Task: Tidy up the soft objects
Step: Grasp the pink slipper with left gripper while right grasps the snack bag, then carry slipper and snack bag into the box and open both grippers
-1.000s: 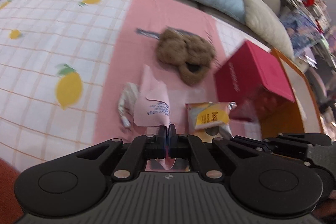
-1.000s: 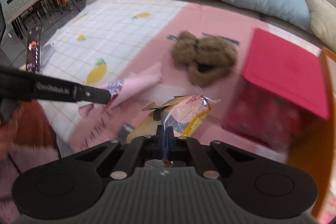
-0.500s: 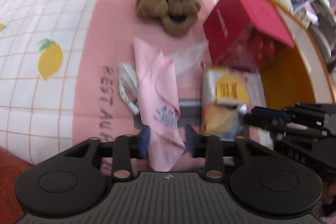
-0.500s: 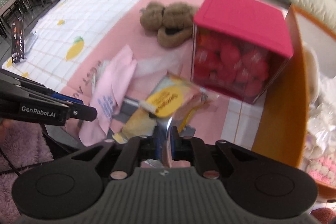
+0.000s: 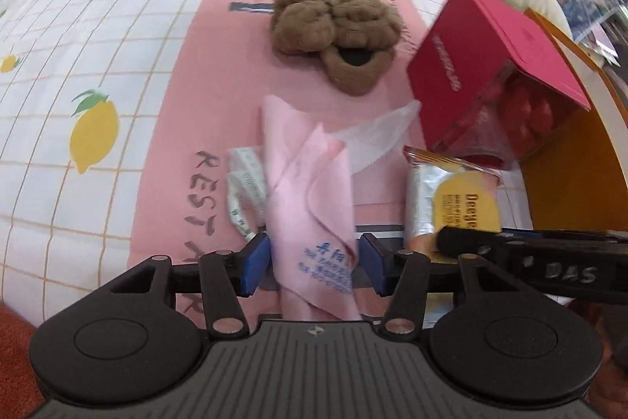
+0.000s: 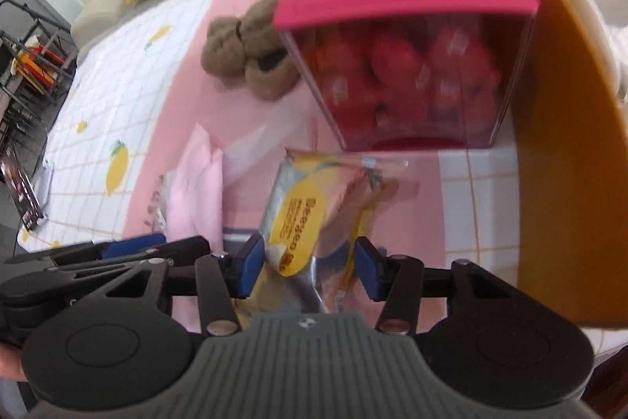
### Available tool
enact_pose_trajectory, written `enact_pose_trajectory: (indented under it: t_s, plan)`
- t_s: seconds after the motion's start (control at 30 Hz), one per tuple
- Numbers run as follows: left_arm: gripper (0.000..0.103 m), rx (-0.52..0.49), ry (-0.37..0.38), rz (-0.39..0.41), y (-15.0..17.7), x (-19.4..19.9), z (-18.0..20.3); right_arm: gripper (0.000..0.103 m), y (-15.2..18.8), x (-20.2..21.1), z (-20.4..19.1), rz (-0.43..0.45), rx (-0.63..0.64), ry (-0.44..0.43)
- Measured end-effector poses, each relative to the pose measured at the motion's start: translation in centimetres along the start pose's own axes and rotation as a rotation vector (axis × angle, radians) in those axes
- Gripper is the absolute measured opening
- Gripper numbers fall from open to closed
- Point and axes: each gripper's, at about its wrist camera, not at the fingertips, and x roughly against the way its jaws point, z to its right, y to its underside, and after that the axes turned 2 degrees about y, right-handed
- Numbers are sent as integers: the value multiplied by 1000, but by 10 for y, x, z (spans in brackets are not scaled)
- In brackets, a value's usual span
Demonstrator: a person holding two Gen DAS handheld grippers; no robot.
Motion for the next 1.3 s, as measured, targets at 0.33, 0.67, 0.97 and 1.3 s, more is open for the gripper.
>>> enact_pose_trajectory:
  t_s: [0.33,0.67,0.97,1.3]
  plan:
    - [7,-158,-76,-20,8,-14,23,36,8,-9,-12,18,102,24]
    - [3,-77,49,143,9,40,13,15,14,13,-8,70,105,7]
    - [3,3,61,241,6,84,8,15,12,57,-2,187,86,-7]
    - [3,-14,189,286,-8,115,42,15,14,111,6,326,76,-66]
